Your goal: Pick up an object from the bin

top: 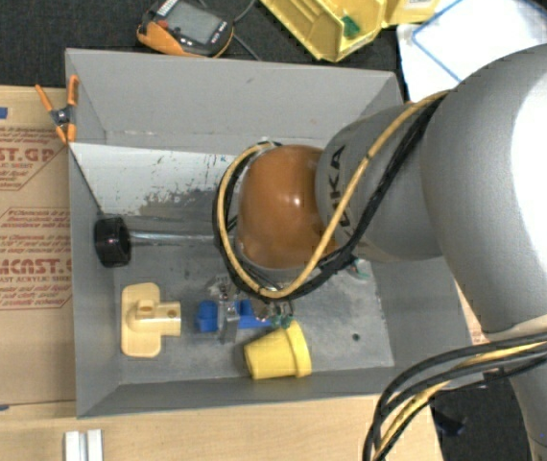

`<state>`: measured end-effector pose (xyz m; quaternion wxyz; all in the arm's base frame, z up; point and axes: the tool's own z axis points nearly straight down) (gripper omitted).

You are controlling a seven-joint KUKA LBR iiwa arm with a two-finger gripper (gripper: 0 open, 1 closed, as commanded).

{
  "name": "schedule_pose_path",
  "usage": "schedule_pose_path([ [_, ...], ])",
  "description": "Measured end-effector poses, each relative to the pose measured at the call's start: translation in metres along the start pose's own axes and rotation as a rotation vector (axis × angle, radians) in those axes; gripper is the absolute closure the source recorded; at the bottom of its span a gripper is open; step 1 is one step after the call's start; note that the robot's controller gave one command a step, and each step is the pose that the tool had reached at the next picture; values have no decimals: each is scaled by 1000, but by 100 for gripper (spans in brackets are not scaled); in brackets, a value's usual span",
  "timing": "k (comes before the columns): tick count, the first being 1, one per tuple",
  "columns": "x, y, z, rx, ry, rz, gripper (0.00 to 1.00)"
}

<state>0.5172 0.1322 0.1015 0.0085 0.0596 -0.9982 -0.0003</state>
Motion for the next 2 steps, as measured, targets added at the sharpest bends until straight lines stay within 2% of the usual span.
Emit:
schedule_pose_path([
  [1, 0, 0, -46, 0, -1, 0, 100],
  [2, 0, 0, -67, 0, -6, 0, 100],
])
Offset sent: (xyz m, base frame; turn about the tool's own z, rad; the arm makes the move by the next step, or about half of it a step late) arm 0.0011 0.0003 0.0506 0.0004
